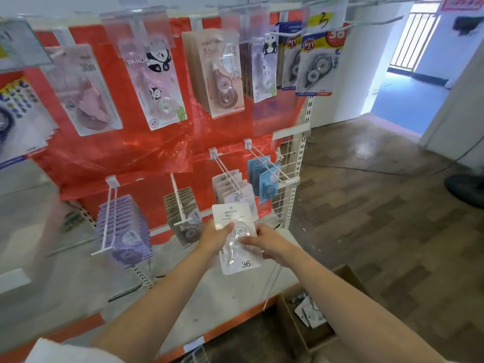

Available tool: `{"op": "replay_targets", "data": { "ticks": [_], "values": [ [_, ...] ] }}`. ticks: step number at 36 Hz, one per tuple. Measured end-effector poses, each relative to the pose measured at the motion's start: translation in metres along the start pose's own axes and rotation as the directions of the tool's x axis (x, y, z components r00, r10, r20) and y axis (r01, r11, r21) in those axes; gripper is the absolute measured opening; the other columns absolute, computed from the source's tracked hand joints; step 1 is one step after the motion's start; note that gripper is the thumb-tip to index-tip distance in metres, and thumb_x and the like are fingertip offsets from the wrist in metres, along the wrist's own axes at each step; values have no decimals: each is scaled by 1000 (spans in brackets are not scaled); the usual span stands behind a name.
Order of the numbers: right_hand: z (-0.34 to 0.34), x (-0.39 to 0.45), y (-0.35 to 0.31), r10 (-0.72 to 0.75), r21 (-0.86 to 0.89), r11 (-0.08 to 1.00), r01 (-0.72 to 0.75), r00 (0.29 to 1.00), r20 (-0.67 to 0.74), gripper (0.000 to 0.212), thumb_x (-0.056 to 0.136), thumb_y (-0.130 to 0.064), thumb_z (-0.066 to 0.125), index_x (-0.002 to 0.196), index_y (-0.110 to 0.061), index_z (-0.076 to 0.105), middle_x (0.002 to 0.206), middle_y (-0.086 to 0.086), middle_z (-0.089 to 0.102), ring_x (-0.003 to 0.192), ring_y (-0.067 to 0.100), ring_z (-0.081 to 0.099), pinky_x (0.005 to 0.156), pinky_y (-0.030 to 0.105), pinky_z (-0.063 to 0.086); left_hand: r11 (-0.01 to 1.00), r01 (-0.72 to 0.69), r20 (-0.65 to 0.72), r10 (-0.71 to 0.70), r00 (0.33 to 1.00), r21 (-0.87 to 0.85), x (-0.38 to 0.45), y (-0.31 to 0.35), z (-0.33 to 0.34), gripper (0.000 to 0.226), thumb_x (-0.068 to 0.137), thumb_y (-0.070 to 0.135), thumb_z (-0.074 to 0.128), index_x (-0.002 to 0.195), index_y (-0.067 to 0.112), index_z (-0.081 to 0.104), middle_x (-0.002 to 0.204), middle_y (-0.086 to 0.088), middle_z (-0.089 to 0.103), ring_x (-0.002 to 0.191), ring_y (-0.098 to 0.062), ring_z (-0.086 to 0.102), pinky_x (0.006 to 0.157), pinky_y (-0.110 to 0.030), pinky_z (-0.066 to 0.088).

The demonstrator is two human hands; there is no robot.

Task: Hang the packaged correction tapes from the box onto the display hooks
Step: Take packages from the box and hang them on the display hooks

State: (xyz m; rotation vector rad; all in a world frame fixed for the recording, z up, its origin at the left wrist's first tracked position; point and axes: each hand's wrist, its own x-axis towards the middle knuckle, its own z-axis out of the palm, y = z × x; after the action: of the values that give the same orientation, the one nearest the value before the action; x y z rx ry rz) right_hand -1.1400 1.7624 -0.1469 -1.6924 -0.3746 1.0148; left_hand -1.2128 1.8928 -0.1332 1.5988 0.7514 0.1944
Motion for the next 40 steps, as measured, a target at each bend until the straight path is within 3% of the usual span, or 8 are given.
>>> {"op": "replay_targets", "data": {
  "ticks": [3, 8, 11, 13, 18, 25, 32, 40],
  "values": [
    [-4, -4, 6, 12, 15, 1000, -11, 1000, -24, 19, 89, -15, 66, 90, -25, 50, 89, -6, 62, 77, 10, 62, 58, 20, 48, 995, -23, 57, 18, 998, 92, -1, 0, 3, 22, 94, 8, 56, 115, 12, 61, 112, -8, 66, 97, -23, 61, 90, -37, 49],
    [-10, 3, 13, 45, 23, 999, -42, 991, -125, 24, 85, -17, 71, 95, -22, 49, 100, 4, 65, 93, 26, 65, 84, 45, 52, 962, 3, 119, -37, 992, 274, -1, -9, 4, 24, 88, 14, 63, 112, 18, 61, 110, -2, 67, 99, -23, 64, 84, -38, 55],
    [-14, 9, 10, 23, 39, 999, -16, 985, -169, 23, 84, -16, 71, 99, -20, 55, 97, 3, 67, 92, 26, 67, 79, 43, 54, 934, -9, 137, -42, 990, 356, -1, -10, 3, 9, 86, 11, 63, 90, 18, 60, 89, -1, 65, 82, -19, 64, 73, -32, 57],
    [-17, 16, 7, -1, 38, 999, 8, 984, -180, 38, 82, -14, 74, 114, -13, 55, 103, 5, 68, 93, 23, 67, 75, 37, 57, 898, -68, 168, -7, 986, 434, -4, -8, 3, 20, 85, 7, 59, 74, 22, 55, 75, 2, 60, 69, -16, 60, 63, -27, 52],
    [-28, 37, 7, -26, 20, 999, 30, 984, -176, 48, 82, -8, 73, 125, -10, 51, 118, 9, 66, 102, 24, 65, 90, 43, 54, 770, -127, 203, -3, 979, 625, 3, -11, 0, 22, 85, 7, 56, 71, 21, 46, 74, 0, 55, 85, -28, 63, 78, -32, 50],
    [-47, 61, 14, -49, -152, 988, 24, 985, -163, 44, 81, -12, 73, 113, -18, 45, 116, 8, 62, 108, 28, 60, 95, 48, 49, 658, -126, 149, 20, 989, 742, 15, -14, 8, 21, 88, 12, 52, 106, 8, 62, 114, -12, 64, 109, -29, 57, 88, -30, 43],
    [-63, 74, 15, -81, -226, 972, 66, 995, -55, 45, 86, -13, 69, 124, -12, 44, 114, 3, 58, 104, 21, 55, 83, 31, 44, 618, -74, 82, 16, 997, 783, 25, -15, 24, 21, 88, 12, 53, 107, 6, 60, 110, -12, 64, 105, -29, 56, 81, -30, 41],
    [-72, 91, 13, -116, -311, 945, 103, 993, -23, 54, 90, -22, 65, 138, -13, 42, 130, 8, 57, 119, 29, 54, 93, 32, 43, 614, 10, -20, 9, 1000, 789, 31, -7, 46, 16, 90, 12, 51, 104, 9, 58, 110, -12, 62, 103, -29, 55, 78, -28, 39]
  ]
}}
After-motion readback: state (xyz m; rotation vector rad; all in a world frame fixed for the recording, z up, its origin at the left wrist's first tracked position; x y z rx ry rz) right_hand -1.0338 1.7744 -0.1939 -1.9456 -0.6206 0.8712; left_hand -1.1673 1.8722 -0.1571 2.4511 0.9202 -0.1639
